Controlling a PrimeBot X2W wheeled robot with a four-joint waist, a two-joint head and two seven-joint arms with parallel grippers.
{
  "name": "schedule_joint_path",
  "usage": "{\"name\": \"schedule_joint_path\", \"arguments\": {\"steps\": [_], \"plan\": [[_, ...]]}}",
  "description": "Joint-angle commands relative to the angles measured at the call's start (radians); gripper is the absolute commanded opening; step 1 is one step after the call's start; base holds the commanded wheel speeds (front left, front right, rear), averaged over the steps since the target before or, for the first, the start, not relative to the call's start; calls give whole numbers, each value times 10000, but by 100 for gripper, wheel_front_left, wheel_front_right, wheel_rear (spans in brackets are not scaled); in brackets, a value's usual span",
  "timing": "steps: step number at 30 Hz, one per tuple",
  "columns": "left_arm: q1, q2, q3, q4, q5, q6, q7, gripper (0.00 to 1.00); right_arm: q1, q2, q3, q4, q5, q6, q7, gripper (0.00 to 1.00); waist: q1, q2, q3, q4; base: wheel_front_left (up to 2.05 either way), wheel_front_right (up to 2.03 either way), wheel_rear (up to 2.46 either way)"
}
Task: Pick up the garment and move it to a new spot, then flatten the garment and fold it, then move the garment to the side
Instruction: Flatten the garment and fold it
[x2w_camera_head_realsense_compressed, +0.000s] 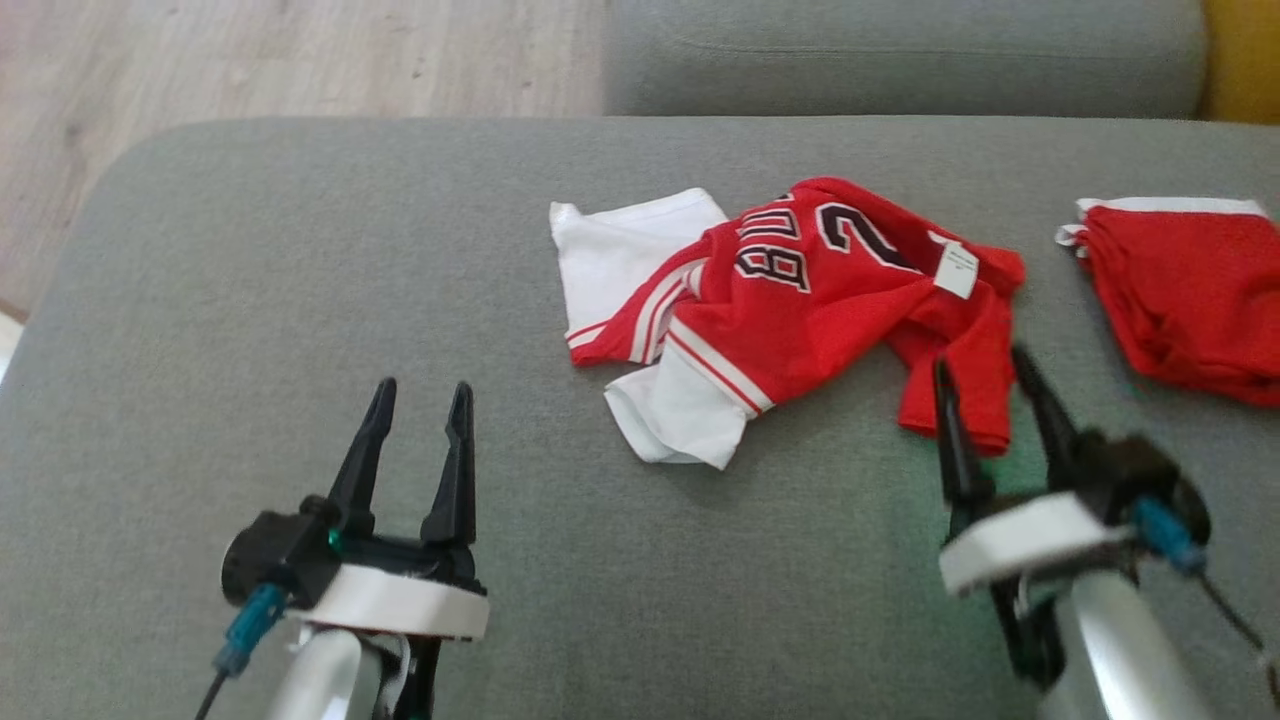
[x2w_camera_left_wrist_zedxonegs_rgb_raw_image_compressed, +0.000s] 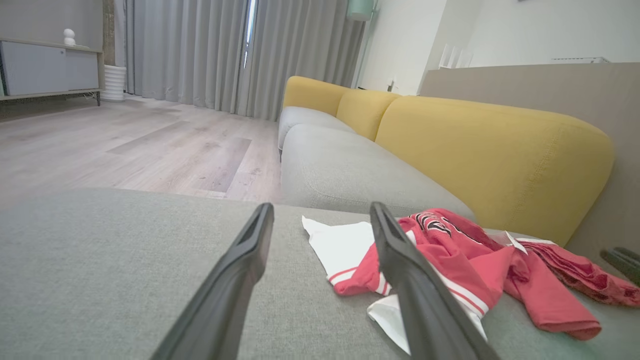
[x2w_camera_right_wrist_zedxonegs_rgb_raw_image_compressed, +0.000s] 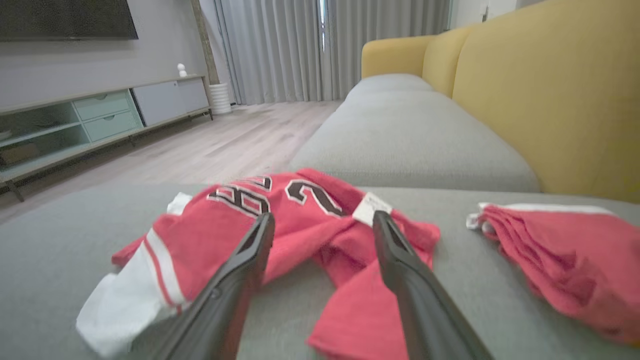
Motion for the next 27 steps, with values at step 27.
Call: {"name": "schedule_joint_path", "arguments": {"steps": [27], "plan": [[-2251,495,-1575,1950,33,23,1107,100,474,45,625,-2164,491,65,-135,100,1,-1,1023,-1593,0,0,0]]}}
